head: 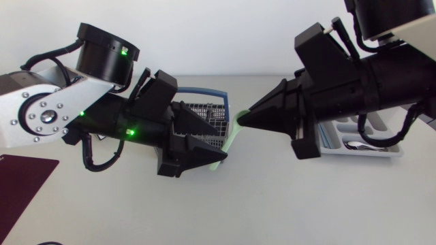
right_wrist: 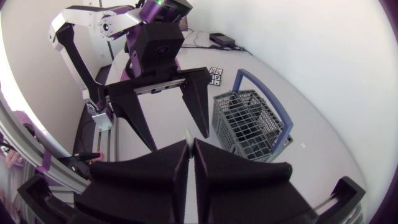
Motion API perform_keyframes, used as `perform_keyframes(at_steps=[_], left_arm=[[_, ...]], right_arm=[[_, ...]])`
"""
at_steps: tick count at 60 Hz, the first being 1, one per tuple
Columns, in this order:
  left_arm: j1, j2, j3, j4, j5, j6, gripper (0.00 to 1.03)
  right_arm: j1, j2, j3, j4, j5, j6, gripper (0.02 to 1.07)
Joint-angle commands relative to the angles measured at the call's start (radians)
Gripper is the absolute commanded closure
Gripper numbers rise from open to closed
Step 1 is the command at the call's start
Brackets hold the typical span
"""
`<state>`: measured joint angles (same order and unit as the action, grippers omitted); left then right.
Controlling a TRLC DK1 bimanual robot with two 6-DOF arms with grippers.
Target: Transfer all utensils from the basket to the drawer tray.
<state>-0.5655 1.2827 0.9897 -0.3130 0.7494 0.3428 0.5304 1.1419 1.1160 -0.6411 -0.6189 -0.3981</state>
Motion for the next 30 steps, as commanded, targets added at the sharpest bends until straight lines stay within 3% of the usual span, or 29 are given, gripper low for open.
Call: perform_keyframes(at_steps=[1, 11, 30], left_arm=[[-0.010, -0.033, -0.022, 0.005, 0.038, 0.033, 0.18], [-0.030, -0.039, -0.033, -0.043, 0.073, 0.081, 0.21], [-0.048, -0.022, -0.029, -0.084, 0.100, 0.113, 0.44]], right_arm=[[-0.018, 0.004, -0.001, -0.031, -0.051, -0.016, 1.00], [-0.041, 0.018, 0.015, -0.057, -0.125, -0.019, 1.00], [-0.073, 0.027, 0.022, -0.058, -0.180, -0.015, 1.00]])
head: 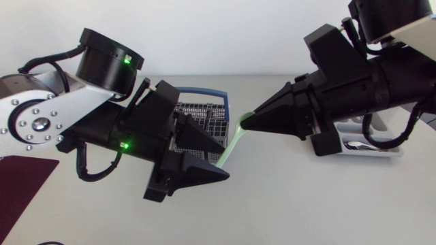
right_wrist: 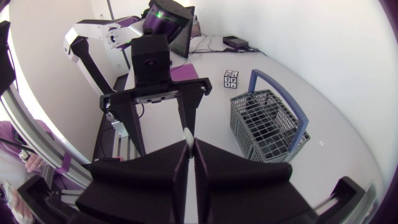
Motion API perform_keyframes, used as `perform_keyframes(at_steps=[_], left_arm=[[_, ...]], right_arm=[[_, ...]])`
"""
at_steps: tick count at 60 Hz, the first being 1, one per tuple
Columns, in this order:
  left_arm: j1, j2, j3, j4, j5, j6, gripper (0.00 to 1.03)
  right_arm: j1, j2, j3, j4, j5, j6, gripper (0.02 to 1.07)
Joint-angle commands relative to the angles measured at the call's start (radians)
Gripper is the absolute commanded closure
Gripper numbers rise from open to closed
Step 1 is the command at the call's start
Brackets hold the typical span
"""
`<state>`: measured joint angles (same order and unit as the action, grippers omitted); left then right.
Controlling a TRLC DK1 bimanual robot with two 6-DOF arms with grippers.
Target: Transfer all utensils from the basket to the drawer tray.
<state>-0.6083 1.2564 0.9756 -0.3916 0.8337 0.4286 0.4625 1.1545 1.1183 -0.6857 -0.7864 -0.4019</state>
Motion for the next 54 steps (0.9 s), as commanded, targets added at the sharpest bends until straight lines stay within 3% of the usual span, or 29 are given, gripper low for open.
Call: perform_keyframes(at_steps=[1, 6, 20, 30, 42, 46, 50, 54], left_arm=[[-0.004, 0.005, -0.015, -0.006, 0.016, 0.025, 0.45], [-0.005, 0.009, -0.014, -0.007, 0.018, 0.025, 0.49], [-0.005, 0.031, -0.008, -0.006, 0.030, 0.024, 0.78], [-0.005, 0.038, -0.006, -0.007, 0.031, 0.021, 0.84], [-0.005, 0.041, 0.003, -0.010, 0.036, 0.019, 1.00], [-0.004, 0.043, 0.005, -0.012, 0.038, 0.018, 1.00], [-0.004, 0.046, 0.008, -0.013, 0.036, 0.013, 1.00], [-0.004, 0.052, 0.014, -0.013, 0.036, 0.002, 1.00]], right_arm=[[-0.005, 0.014, 0.020, -0.014, -0.014, -0.011, 1.00], [-0.010, 0.014, 0.020, -0.015, -0.030, -0.009, 1.00], [-0.013, 0.010, 0.028, -0.015, -0.033, -0.006, 1.00], [-0.015, 0.010, 0.029, -0.015, -0.033, -0.005, 1.00], [-0.013, 0.013, 0.026, -0.012, -0.033, -0.005, 1.00], [-0.012, 0.014, 0.021, -0.008, -0.033, -0.005, 0.99], [-0.013, 0.014, 0.015, 0.003, -0.031, 0.006, 0.89], [-0.016, 0.013, 0.011, 0.018, -0.022, 0.020, 0.71]])
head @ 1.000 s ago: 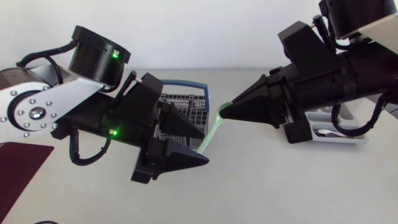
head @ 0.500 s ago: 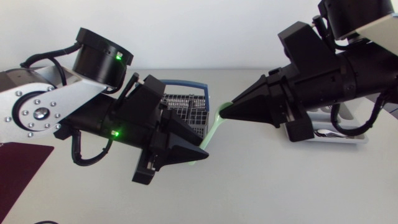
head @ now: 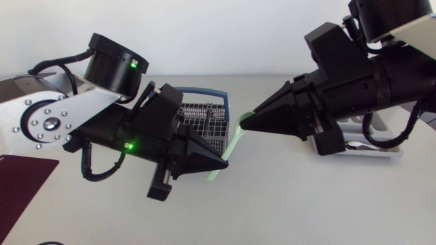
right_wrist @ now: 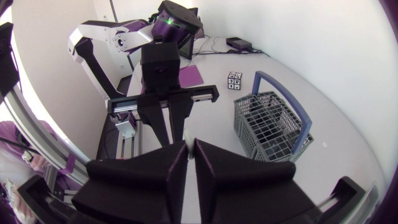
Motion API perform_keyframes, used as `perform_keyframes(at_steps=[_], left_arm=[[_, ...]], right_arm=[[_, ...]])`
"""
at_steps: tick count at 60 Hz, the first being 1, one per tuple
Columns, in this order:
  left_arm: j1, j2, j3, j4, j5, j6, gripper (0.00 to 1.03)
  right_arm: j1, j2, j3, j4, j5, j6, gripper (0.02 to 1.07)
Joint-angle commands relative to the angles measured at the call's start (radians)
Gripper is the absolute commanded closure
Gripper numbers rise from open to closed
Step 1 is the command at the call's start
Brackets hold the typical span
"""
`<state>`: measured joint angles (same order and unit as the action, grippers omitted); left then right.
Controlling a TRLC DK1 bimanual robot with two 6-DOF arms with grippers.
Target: Transfer all utensils from the basket to the drawer tray.
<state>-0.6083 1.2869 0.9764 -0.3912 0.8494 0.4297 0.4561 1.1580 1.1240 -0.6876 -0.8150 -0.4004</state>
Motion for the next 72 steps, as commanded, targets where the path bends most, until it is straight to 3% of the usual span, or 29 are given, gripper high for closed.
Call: perform_keyframes(at_steps=[1, 6, 9, 20, 35, 46, 67, 72], left_arm=[[-0.007, 0.023, 0.018, -0.015, 0.020, -0.003, 1.00], [-0.018, 0.028, 0.030, -0.017, -0.010, -0.025, 1.00], [-0.028, 0.032, 0.039, -0.015, -0.049, -0.040, 1.00], [-0.041, 0.054, 0.059, 0.031, -0.158, -0.095, 1.00], [-0.064, 0.126, 0.102, 0.170, -0.429, -0.247, 1.00], [-0.073, 0.161, 0.143, 0.198, -0.506, -0.315, 1.00], [-0.128, 0.209, 0.171, 0.258, -0.739, -0.333, 1.00], [-0.123, 0.212, 0.174, 0.268, -0.757, -0.338, 1.00]], right_arm=[[-0.013, 0.009, 0.003, 0.026, 0.010, 0.025, 0.64], [-0.030, 0.011, 0.000, 0.060, 0.023, 0.063, 0.40], [-0.043, 0.016, 0.002, 0.072, 0.025, 0.080, 0.35], [-0.079, 0.037, 0.013, 0.109, 0.037, 0.152, 0.35], [-0.100, 0.085, 0.042, 0.140, 0.079, 0.247, 0.35], [-0.100, 0.138, 0.060, 0.168, 0.119, 0.318, 0.35], [-0.057, 0.307, 0.189, 0.165, 0.168, 0.368, 0.37], [-0.060, 0.345, 0.217, 0.166, 0.168, 0.387, 0.46]])
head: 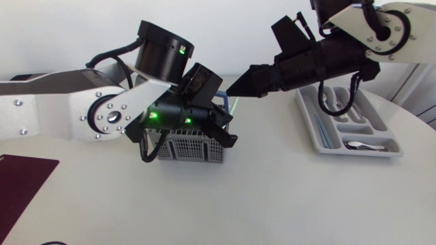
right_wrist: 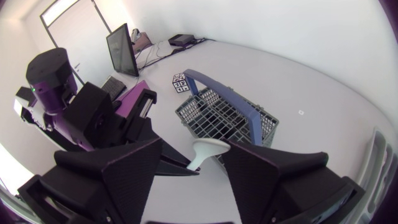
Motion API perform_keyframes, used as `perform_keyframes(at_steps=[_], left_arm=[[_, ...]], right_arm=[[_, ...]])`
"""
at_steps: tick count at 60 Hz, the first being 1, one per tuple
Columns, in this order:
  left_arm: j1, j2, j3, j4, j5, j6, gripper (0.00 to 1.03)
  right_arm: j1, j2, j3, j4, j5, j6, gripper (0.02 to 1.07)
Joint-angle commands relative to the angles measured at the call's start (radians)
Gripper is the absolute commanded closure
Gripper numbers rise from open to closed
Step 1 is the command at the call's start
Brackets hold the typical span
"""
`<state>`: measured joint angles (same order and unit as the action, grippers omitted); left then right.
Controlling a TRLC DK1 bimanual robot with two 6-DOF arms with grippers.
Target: Transfer all utensils from the basket to the drawer tray.
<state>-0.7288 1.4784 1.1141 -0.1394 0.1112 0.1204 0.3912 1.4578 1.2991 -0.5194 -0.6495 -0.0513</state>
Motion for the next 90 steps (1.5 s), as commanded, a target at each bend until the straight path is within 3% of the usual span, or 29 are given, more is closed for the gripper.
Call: perform_keyframes(at_steps=[1, 23, 42, 62, 65, 90], left_arm=[[-0.001, 0.020, 0.036, 0.021, -0.025, -0.028, 1.00], [0.054, 0.033, 0.053, 0.050, -0.028, -0.090, 1.00], [0.065, 0.053, 0.058, 0.063, -0.028, -0.111, 1.00], [0.071, 0.051, 0.059, 0.064, -0.027, -0.125, 1.00], [0.071, 0.051, 0.059, 0.064, -0.027, -0.126, 1.00], [0.071, 0.046, 0.058, 0.064, -0.025, -0.133, 0.96]], right_arm=[[0.003, 0.058, 0.049, 0.002, 0.002, 0.048, 0.48], [-0.005, 0.124, 0.069, 0.053, -0.012, 0.070, 0.53], [0.003, 0.142, 0.054, 0.104, -0.010, 0.084, 0.80], [0.008, 0.147, 0.042, 0.119, -0.012, 0.091, 0.83], [0.008, 0.147, 0.042, 0.119, -0.012, 0.090, 0.89], [0.018, 0.157, 0.037, 0.122, -0.029, 0.085, 1.01]])
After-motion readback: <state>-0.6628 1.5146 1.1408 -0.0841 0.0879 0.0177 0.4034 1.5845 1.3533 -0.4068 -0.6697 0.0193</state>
